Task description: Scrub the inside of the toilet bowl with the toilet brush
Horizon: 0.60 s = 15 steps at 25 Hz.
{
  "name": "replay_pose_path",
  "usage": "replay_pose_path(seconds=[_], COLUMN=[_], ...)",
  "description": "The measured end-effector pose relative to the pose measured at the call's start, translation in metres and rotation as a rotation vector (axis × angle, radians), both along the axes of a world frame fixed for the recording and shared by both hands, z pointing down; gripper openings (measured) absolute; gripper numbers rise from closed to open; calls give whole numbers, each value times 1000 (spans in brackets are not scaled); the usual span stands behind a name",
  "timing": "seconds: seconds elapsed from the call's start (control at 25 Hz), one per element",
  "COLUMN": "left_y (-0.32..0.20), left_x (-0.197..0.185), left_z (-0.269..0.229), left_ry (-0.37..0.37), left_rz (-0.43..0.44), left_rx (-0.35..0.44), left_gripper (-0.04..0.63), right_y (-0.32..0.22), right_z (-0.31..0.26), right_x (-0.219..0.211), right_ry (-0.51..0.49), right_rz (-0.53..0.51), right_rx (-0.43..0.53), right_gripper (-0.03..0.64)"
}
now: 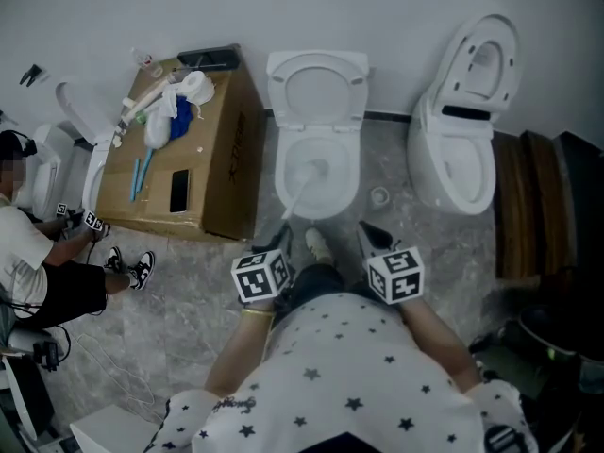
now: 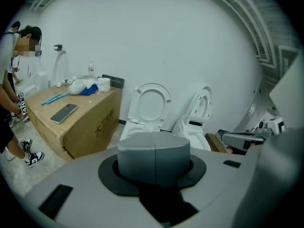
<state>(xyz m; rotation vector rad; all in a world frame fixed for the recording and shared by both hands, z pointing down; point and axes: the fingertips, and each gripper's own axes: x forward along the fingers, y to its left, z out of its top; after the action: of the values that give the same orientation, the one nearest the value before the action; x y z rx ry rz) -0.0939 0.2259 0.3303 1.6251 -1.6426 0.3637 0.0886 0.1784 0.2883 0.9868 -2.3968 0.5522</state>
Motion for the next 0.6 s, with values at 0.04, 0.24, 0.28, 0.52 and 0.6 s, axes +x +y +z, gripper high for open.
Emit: replay_pose_path(seconds=[0.04, 0.24, 0.28, 0.52, 0.6], left_y=[0, -2, -2, -3, -3], left_x=[0, 1, 0, 1, 1], left_z=[0, 0, 0, -1, -1], left_ry=[0, 2, 3, 10, 10], left_rz=[0, -3, -5, -9, -8], left_rx=[-1, 4, 5, 8, 8], left_gripper=[147, 147, 147, 147, 147], right_y=[0, -3, -3, -6, -6], right_z=[0, 0, 0, -1, -1], right_x=[0, 1, 0, -2, -2], right_ry=[1, 3, 3, 6, 8], right_rz=[0, 3, 3, 2, 5], right_rx=[2, 8, 8, 13, 13], right_gripper=[6, 6, 6, 6, 6])
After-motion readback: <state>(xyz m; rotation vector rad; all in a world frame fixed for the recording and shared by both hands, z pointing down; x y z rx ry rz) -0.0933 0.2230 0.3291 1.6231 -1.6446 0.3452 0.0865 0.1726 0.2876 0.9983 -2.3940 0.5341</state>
